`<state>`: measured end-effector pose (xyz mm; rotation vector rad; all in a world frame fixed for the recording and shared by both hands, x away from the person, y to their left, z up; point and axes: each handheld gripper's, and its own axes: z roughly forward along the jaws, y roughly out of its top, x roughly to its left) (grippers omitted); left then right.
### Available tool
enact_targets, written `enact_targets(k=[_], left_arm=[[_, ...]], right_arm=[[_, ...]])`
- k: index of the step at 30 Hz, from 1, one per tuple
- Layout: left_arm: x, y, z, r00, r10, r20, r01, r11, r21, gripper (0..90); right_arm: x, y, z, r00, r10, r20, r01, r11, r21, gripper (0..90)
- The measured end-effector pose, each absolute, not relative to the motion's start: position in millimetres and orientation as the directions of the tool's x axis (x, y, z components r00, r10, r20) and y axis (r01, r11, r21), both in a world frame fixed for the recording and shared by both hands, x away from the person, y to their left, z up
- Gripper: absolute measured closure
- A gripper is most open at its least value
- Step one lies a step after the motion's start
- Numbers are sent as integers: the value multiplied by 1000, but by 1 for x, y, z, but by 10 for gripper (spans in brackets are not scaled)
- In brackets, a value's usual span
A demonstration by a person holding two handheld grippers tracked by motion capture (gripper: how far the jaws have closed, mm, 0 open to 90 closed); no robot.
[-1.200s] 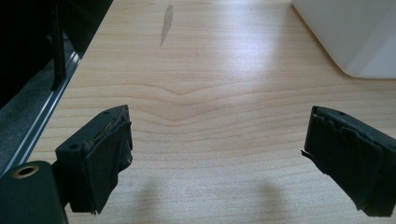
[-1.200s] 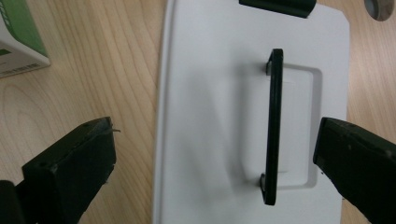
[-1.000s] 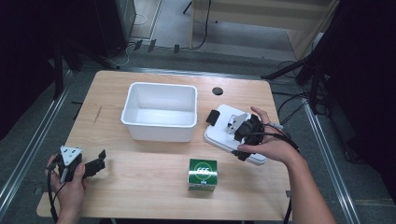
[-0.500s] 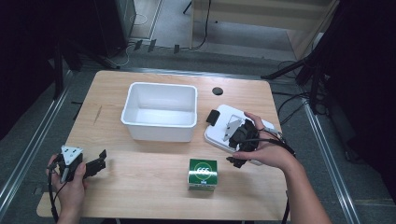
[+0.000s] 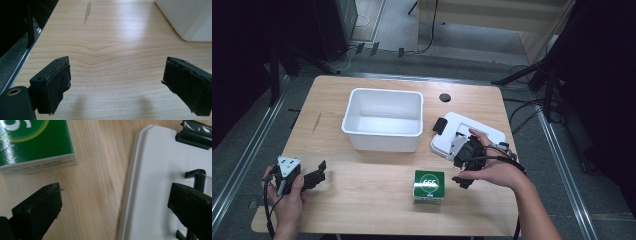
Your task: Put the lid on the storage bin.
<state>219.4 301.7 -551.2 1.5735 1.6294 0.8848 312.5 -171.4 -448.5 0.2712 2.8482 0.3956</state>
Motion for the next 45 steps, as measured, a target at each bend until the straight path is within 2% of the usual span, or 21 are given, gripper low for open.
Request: enact_targets(k=[20,45], left_arm=[[220,302,-551,-21,999,-27,527,34,849,84],[220,302,-551,-19,999,-28,529,34,848,84]], right_arm=[[282,-149,-450,-979,105,-177,53,959,280,0],[272,-119,-454,-991,25,-133,-11,964,266,0]])
